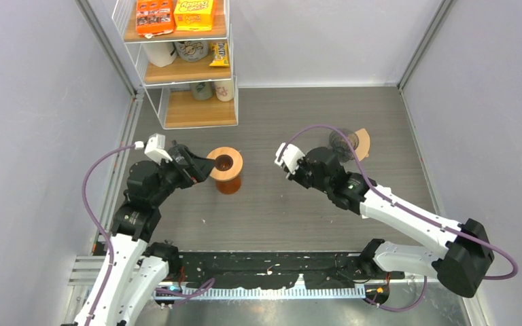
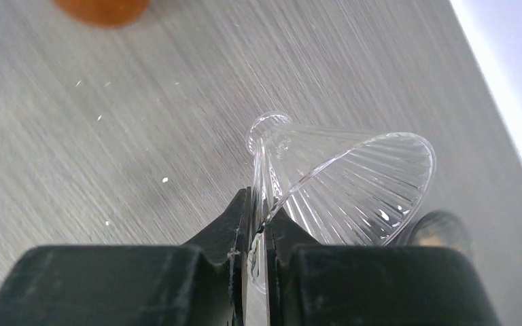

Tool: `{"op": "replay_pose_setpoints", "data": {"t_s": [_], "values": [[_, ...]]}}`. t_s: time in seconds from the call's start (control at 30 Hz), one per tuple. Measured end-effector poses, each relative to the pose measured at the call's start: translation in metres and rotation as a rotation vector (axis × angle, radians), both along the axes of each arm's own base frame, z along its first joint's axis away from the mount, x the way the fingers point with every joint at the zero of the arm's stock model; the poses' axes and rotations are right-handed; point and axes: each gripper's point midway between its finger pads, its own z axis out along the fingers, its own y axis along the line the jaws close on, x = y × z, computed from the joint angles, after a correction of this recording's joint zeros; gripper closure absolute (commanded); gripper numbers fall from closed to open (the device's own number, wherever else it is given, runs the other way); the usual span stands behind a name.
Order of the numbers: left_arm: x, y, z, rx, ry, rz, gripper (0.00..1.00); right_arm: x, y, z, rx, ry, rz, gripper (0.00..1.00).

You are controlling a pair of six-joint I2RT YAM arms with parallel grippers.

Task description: Place the coffee filter in the dripper

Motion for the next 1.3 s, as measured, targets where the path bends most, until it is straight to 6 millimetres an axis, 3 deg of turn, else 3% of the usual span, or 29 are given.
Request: {"op": "replay_pose_setpoints", "data": {"t_s": [0.27, 0.4, 0.5, 0.67, 0.73, 0.97, 1.3], "values": [[0.001, -0.040, 0.010, 0.007, 0.042, -0.154, 0.01, -0.049, 0.021, 0.013, -0.218, -0.180, 0.531, 0.95], [0.001, -0.074, 0.011, 0.031, 0.084, -0.262, 0.01, -0.078, 0.029, 0.013, -0.283, -0.231, 0.768, 0.95], [0.002, -0.099, 0.024, 0.050, 0.086, -0.324, 0.01, -0.090, 0.031, 0.015, -0.343, -0.247, 0.881, 0.95], [0.005, -0.130, 0.039, 0.096, 0.087, -0.385, 0.01, -0.093, 0.036, 0.022, -0.425, -0.253, 0.972, 0.95], [0.006, -0.142, 0.038, 0.123, 0.108, -0.413, 0.07, -0.091, 0.038, 0.020, -0.467, -0.247, 0.991, 0.95], [0.006, -0.170, 0.009, 0.236, 0.221, -0.490, 0.21, -0.089, 0.029, 0.011, -0.558, -0.234, 1.009, 0.95], [-0.012, -0.188, -0.023, 0.326, 0.318, -0.575, 0.36, -0.081, 0.022, 0.013, -0.616, -0.247, 0.976, 0.95]]}}
